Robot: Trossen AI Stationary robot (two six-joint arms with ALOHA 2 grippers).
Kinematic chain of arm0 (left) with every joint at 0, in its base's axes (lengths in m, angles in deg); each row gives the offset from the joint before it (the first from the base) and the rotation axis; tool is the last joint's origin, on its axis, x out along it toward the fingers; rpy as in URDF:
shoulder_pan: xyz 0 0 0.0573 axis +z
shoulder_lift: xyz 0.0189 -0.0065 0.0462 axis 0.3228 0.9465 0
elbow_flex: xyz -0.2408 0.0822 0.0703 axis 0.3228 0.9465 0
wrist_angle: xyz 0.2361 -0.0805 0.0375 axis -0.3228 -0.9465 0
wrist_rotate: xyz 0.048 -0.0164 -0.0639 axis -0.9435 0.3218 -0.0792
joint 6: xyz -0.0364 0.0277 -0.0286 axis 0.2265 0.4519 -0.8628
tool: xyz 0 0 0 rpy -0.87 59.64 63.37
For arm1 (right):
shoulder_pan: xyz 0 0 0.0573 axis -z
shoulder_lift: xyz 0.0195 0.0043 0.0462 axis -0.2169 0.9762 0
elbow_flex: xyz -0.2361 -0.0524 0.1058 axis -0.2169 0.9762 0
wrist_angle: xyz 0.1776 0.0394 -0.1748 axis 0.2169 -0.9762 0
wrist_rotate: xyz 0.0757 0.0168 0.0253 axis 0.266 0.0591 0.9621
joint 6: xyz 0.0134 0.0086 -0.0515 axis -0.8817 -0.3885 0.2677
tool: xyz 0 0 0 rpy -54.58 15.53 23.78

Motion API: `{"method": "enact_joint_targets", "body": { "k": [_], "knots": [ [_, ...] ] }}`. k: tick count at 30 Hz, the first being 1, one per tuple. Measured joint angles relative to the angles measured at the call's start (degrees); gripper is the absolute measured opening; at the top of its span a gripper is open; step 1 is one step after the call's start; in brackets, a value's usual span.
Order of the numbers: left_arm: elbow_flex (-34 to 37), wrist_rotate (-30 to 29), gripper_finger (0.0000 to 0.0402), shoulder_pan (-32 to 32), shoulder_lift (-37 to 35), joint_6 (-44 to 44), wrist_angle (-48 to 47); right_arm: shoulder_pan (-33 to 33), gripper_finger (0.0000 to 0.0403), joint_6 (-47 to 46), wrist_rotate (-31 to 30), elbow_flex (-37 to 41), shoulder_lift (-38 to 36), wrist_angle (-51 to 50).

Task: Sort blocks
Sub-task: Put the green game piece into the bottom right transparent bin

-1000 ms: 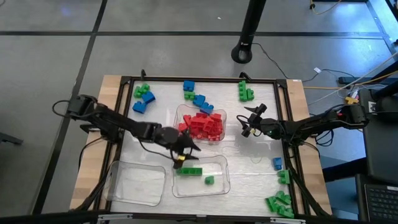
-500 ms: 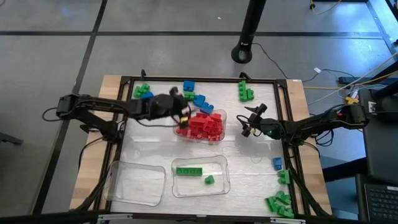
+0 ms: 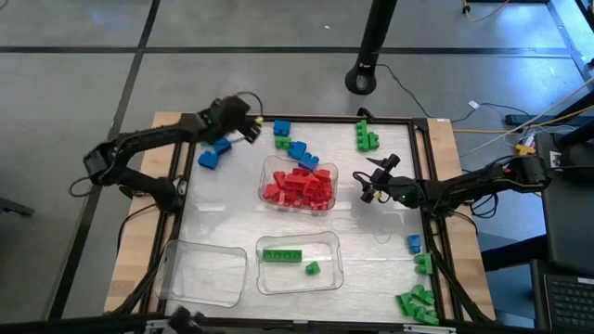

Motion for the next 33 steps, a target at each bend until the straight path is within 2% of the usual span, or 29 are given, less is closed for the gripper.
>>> {"method": "enact_joint_targets", "body": {
  "k": [4,5,11,18,28,33],
  "knots": [
    [-0.05,15.11,0.0196,10.21,0.57,-1.51,-8.38,0.0,0.0312,0.0,-2.5,0.0,0.0,0.08],
    [-0.05,17.06,0.0196,12.38,0.72,-2.23,-9.49,0.0,0.0312,0.0,-3.12,0.0,0.0,0.08],
    [-0.07,15.44,0.0196,18.36,0.68,-2.57,-10.09,0.0,0.0312,0.0,-5.54,0.0,0.0,0.12],
    [-0.07,16.94,0.0196,20.1,1.99,-0.04,-8.72,0.0,0.0312,0.0,-5.54,0.0,0.0,0.12],
    [-0.07,16.87,0.0196,23.76,7.5,-1.37,-15.33,0.0,0.0312,0.0,-5.43,0.0,0.0,0.12],
    [-0.09,16.25,0.0196,23.93,10.33,-1.11,-15.22,0.0,0.0312,0.0,-5.43,0.0,0.0,0.12]
  ]
}}
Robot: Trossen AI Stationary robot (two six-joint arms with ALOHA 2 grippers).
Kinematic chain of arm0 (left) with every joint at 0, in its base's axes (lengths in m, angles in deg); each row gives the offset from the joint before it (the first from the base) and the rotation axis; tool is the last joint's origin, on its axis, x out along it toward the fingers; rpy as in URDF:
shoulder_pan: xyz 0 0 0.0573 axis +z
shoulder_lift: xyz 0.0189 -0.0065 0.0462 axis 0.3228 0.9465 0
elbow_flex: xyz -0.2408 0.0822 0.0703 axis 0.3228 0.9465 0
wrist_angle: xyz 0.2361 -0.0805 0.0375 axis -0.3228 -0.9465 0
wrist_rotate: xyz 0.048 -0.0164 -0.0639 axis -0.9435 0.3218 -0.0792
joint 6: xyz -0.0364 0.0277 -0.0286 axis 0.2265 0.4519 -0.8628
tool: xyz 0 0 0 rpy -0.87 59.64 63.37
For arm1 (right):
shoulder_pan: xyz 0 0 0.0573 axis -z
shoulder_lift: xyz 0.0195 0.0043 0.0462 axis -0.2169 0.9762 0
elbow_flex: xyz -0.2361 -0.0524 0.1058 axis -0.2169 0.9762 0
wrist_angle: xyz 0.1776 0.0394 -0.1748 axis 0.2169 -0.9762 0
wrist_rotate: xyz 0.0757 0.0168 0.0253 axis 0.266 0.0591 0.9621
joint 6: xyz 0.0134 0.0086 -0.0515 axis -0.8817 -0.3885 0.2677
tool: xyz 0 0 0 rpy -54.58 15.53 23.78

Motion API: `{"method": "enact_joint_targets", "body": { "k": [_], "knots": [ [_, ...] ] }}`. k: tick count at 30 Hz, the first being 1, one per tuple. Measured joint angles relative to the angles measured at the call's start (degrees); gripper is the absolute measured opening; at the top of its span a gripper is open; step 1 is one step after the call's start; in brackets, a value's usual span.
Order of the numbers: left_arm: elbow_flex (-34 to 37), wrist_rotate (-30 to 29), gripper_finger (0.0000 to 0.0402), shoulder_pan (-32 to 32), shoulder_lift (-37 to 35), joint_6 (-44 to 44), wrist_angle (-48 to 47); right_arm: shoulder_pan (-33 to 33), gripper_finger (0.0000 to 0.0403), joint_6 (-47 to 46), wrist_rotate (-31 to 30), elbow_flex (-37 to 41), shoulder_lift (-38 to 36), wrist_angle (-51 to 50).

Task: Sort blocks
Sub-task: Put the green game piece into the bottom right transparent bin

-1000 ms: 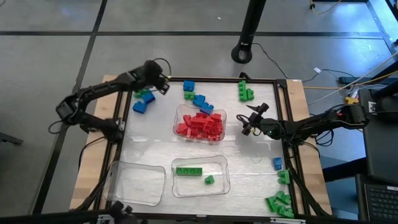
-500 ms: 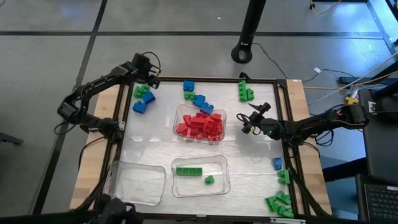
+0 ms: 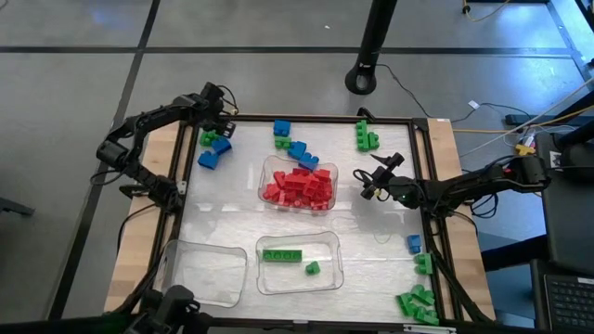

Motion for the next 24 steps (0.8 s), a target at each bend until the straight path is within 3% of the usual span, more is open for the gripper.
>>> {"method": "enact_joint_targets", "body": {
  "k": [10,20,24],
  "knots": [
    [-0.78,-4.03,0.0196,-0.14,2.42,1.89,2.11,0.0,0.0312,0.0,0.26,0.0,0.0,-0.02],
    [-8.09,-5.52,0.0196,-0.03,13.43,4.32,-6.53,0.0,0.0312,0.0,0.47,0.0,0.0,-0.04],
    [-9.53,-6.19,0.0196,0.15,14.2,4.5,-7.81,0.0,0.0312,0.02,0.47,0.0,0.0,-0.11]
  ]
}}
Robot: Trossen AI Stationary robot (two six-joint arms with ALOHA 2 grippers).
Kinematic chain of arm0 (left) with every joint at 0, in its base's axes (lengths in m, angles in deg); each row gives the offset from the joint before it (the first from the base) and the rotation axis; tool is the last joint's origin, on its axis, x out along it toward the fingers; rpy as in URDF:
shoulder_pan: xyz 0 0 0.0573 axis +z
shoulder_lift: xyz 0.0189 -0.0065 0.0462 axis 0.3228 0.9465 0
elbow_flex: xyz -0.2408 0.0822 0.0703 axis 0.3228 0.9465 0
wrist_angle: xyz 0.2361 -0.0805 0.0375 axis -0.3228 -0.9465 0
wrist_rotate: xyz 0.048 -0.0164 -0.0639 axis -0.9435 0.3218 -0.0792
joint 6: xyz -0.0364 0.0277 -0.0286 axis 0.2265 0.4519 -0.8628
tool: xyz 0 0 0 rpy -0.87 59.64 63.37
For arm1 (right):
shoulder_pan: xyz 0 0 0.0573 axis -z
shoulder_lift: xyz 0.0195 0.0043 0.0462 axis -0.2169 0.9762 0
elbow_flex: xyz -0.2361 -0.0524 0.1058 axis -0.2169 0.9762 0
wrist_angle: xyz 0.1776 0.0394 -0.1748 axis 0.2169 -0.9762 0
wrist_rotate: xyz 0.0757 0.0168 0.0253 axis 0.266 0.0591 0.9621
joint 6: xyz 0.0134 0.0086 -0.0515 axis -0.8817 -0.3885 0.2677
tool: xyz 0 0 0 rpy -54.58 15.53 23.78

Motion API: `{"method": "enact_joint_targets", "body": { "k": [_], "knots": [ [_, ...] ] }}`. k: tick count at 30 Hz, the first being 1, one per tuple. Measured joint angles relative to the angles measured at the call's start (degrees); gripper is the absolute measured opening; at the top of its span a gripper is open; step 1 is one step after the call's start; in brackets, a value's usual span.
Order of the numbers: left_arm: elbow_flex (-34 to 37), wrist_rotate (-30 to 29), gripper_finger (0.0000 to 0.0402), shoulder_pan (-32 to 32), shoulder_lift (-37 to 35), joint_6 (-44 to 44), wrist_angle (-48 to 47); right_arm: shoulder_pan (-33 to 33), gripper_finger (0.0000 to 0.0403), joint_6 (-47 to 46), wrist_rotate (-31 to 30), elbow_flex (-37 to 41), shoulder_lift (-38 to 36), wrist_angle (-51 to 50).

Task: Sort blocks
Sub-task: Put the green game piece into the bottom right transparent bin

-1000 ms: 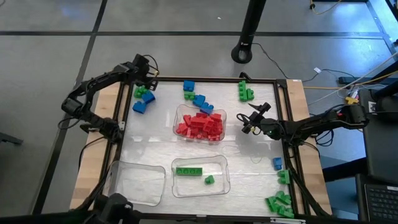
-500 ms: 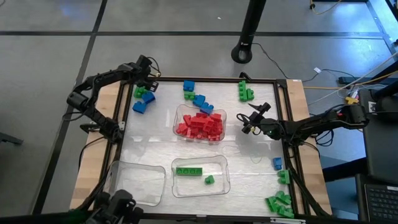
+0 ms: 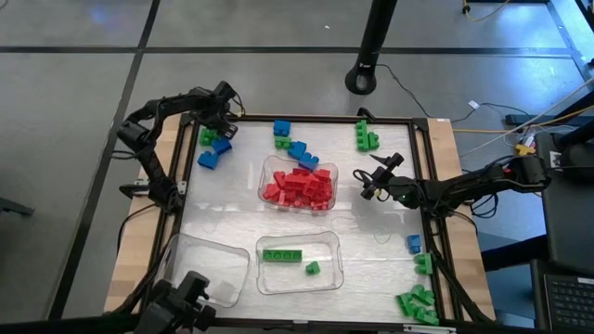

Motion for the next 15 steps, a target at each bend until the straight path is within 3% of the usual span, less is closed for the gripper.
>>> {"method": "enact_joint_targets", "body": {
  "k": [15],
  "knots": [
    [0.52,-0.25,0.0196,0.8,0.13,5.78,2.32,0.0,0.0312,0.0,0.41,0.0,0.31,-0.08]
  ]
}}
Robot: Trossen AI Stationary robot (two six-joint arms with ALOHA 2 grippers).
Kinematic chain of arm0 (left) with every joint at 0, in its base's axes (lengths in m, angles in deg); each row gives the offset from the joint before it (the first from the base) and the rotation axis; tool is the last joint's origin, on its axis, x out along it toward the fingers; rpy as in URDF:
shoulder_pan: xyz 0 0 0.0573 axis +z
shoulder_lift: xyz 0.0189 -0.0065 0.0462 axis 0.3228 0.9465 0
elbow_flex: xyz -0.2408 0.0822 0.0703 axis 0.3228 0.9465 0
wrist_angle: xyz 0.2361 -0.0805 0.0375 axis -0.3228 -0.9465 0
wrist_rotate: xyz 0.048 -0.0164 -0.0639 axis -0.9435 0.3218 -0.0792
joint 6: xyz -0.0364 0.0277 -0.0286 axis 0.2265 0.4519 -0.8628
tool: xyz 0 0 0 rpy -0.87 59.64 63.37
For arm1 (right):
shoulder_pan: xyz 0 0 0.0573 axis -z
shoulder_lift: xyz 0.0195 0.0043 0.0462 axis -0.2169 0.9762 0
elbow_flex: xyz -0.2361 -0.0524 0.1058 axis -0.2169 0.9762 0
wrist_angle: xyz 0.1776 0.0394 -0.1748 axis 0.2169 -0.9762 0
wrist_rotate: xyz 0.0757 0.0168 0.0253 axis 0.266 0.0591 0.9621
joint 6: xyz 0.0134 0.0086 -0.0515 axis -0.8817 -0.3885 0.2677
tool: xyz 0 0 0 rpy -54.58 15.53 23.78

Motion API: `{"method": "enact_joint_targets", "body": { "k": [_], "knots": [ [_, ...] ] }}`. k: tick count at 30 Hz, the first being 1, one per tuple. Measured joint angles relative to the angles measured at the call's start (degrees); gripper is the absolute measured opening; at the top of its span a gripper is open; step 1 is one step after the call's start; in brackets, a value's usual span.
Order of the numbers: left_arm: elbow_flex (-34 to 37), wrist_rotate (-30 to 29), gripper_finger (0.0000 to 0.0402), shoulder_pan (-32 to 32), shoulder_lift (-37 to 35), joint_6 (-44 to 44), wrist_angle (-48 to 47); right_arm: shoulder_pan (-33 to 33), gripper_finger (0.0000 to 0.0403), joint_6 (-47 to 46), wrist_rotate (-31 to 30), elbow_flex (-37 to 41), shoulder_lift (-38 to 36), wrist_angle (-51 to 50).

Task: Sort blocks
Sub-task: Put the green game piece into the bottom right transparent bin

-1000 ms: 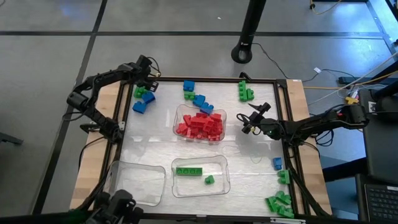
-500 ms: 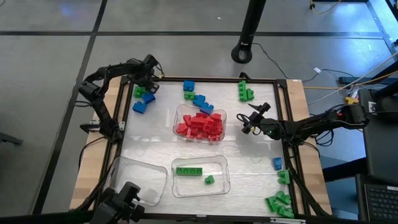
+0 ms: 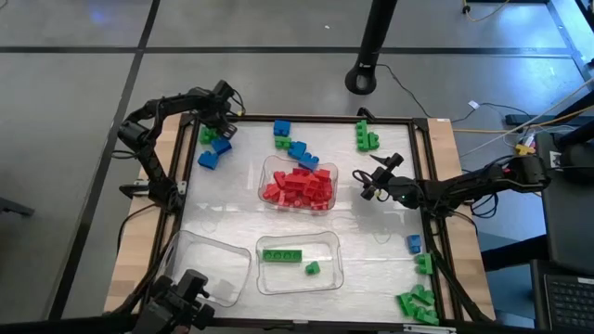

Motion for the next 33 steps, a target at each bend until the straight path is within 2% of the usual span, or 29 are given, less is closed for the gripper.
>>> {"method": "enact_joint_targets", "body": {
  "k": [5,15,19,33],
  "knots": [
    [0.0,-0.14,0.0175,0.07,-0.02,0.17,-0.04,0.0,0.0312,0.0,0.2,0.0,0.0,-0.01],
    [-0.02,-0.62,0.0084,0.35,-0.5,3.37,-0.07,0.0,0.0312,0.0,0.25,0.0,0.0,0.08],
    [-0.02,-0.61,0.006,0.37,-0.63,4.67,-0.08,0.0,0.0312,-0.02,0.25,0.0,0.0,0.15],
    [-0.02,-0.61,0.0054,0.37,-0.68,4.81,-0.1,0.0,0.0312,-0.02,0.27,0.0,0.0,0.19]
  ]
}}
